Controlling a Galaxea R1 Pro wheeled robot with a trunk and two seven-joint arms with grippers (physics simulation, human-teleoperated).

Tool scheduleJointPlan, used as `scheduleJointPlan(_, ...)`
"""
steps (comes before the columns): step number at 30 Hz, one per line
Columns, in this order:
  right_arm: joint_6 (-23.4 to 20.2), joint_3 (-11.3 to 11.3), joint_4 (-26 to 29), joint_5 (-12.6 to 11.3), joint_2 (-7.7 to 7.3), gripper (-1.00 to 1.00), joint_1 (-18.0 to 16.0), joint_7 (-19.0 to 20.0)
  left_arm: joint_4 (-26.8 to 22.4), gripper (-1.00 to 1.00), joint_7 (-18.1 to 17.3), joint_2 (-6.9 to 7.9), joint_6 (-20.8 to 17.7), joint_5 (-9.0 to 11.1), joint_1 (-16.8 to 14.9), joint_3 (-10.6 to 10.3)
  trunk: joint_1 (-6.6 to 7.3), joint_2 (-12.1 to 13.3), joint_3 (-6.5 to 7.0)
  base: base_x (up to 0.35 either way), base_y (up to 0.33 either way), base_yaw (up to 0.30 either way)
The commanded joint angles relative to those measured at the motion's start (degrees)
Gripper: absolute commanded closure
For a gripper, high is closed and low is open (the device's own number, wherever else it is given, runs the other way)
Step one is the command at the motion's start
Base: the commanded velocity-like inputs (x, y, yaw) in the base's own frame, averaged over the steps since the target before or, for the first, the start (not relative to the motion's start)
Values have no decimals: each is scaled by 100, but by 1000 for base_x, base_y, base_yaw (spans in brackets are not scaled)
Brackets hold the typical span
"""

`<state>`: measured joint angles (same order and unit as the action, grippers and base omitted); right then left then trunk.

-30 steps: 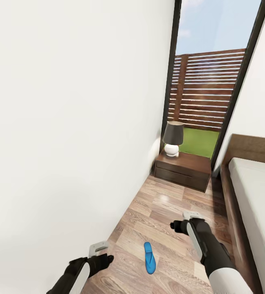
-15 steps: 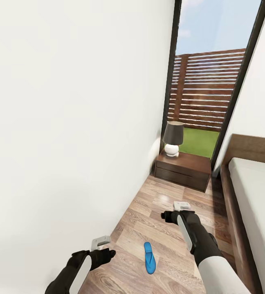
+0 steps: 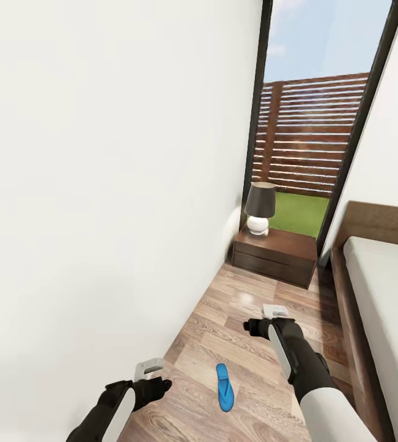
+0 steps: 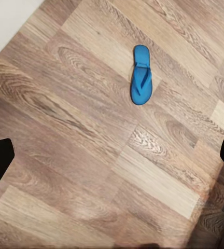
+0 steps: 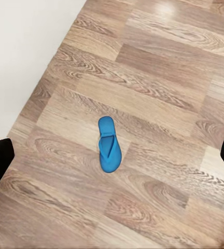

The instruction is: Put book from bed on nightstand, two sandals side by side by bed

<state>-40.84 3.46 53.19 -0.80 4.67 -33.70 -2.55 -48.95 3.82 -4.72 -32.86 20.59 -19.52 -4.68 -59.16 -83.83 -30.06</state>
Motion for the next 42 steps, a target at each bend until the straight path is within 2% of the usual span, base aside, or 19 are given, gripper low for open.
scheduleJointPlan(1, -59, 40, 40, -41, 38, -100, 30, -16, 25, -100, 7, 1, 10, 25, 31, 24, -22, -45, -24, 0, 0, 0)
scheduleJointPlan(4, -155, 99, 136, -116, 135, -100, 127, 32, 122, -100, -89, 1, 106, -77, 128, 121, -88, -165, -78, 0, 0, 0)
scheduleJointPlan(9, -315, 105, 296, -141, 291, -100, 243, 51, 251, -100, -175, -13, 266, -122, 290, 257, -198, -366, -168, 0, 0, 0)
scheduleJointPlan(14, -475, 90, 456, -141, 319, -100, 248, 53, 89, -100, -169, -50, 224, -131, 383, 255, -308, -566, -258, 0, 0, 0)
scheduleJointPlan(15, -710, 77, 954, -139, 323, -100, 245, 53, -325, -100, -166, -60, 87, -134, 386, 254, -330, -607, -276, 0, 0, 0)
scheduleJointPlan(22, -720, 0, 884, -127, 337, -100, 180, 46, -946, -100, -113, -120, -329, -148, 394, 205, -484, -887, -401, 0, 0, 0)
scheduleJointPlan(27, -722, -14, 786, -125, 339, -100, 128, 45, -1098, -100, -11, -146, -427, -139, 393, 180, -593, -1088, -491, 0, 0, 0)
scheduleJointPlan(37, -614, -14, -227, -117, 328, -100, -416, 44, -1556, -100, 154, -234, -730, -112, 391, 86, -813, -1489, -671, 0, 0, 0)
scheduleJointPlan(42, -65, -13, -1055, -105, 327, -100, -770, 39, -1791, -100, 170, -283, -959, -110, 314, 73, -923, -1689, -760, 0, 0, 0)
